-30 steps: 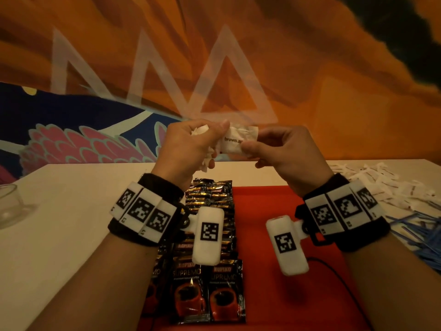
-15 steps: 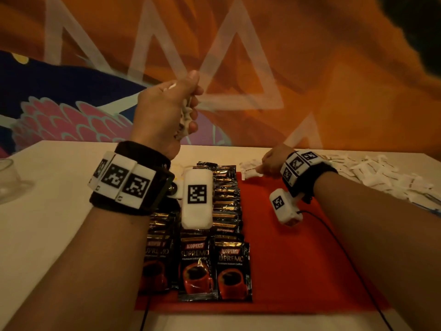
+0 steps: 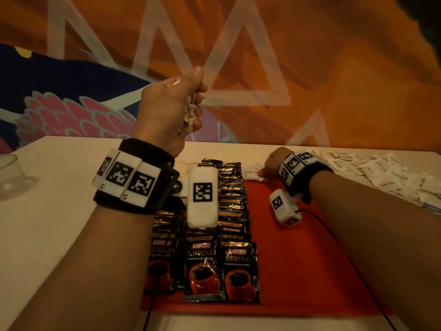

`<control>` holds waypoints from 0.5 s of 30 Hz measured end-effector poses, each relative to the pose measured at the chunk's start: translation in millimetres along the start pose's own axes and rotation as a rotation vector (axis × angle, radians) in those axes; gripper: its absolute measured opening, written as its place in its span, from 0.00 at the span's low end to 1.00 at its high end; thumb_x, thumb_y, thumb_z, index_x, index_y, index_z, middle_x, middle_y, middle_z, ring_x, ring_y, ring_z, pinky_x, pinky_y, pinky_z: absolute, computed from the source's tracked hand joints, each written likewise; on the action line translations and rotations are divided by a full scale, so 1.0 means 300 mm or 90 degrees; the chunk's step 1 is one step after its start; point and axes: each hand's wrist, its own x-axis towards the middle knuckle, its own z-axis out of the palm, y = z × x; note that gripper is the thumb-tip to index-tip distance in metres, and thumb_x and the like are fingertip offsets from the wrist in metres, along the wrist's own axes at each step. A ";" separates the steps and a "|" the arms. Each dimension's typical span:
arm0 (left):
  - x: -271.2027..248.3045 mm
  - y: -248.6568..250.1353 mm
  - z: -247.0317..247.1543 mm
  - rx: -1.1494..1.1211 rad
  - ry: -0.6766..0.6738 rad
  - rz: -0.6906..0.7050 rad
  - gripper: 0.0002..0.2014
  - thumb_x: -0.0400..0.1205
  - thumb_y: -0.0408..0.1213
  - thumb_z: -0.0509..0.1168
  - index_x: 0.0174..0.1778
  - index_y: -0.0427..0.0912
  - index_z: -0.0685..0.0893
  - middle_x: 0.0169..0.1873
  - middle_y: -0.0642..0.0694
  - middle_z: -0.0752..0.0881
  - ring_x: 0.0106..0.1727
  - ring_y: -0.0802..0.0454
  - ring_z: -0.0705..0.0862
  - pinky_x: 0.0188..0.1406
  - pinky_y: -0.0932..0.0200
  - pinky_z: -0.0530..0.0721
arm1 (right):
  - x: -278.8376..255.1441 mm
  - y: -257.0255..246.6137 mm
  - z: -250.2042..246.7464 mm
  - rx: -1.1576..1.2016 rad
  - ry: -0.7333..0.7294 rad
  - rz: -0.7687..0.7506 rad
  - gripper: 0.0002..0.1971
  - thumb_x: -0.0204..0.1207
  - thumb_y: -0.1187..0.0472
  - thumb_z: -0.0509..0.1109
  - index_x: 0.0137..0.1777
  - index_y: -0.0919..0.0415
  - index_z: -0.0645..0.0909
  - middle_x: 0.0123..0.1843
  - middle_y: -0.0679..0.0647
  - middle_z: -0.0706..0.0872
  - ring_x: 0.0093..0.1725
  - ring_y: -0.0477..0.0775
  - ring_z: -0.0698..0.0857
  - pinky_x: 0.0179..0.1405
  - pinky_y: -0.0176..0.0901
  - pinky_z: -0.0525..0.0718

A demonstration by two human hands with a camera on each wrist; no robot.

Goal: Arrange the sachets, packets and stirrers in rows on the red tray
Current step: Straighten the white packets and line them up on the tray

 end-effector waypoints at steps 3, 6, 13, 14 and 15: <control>-0.001 -0.008 0.005 -0.003 0.001 -0.004 0.13 0.84 0.44 0.69 0.38 0.40 0.85 0.28 0.50 0.79 0.26 0.57 0.76 0.20 0.64 0.72 | -0.008 0.009 0.007 0.049 -0.011 0.004 0.21 0.71 0.49 0.81 0.54 0.65 0.85 0.55 0.59 0.88 0.59 0.61 0.87 0.60 0.51 0.86; 0.002 -0.017 0.009 -0.002 -0.004 -0.009 0.13 0.84 0.45 0.70 0.38 0.40 0.85 0.28 0.49 0.79 0.26 0.56 0.76 0.19 0.64 0.72 | -0.010 0.026 0.000 0.144 -0.018 0.007 0.14 0.68 0.57 0.83 0.48 0.63 0.86 0.54 0.62 0.90 0.54 0.61 0.90 0.56 0.54 0.89; -0.005 -0.042 0.028 -0.015 -0.051 -0.140 0.22 0.84 0.59 0.63 0.45 0.40 0.83 0.29 0.50 0.78 0.24 0.58 0.75 0.15 0.66 0.69 | -0.097 0.005 -0.081 0.393 0.003 -0.060 0.08 0.73 0.65 0.79 0.47 0.61 0.82 0.50 0.59 0.90 0.46 0.54 0.89 0.45 0.48 0.88; -0.008 -0.047 0.035 -0.022 -0.067 -0.162 0.24 0.84 0.61 0.61 0.46 0.40 0.82 0.28 0.50 0.78 0.23 0.58 0.75 0.14 0.66 0.68 | -0.128 -0.003 -0.098 0.445 -0.002 -0.090 0.08 0.74 0.66 0.78 0.47 0.60 0.82 0.50 0.58 0.90 0.45 0.53 0.89 0.41 0.44 0.86; -0.012 -0.053 0.043 -0.027 -0.081 -0.178 0.26 0.85 0.63 0.58 0.46 0.40 0.81 0.27 0.49 0.78 0.23 0.57 0.75 0.13 0.66 0.67 | -0.162 -0.011 -0.115 0.481 0.008 -0.129 0.07 0.74 0.66 0.78 0.48 0.60 0.82 0.49 0.58 0.90 0.45 0.53 0.89 0.39 0.43 0.85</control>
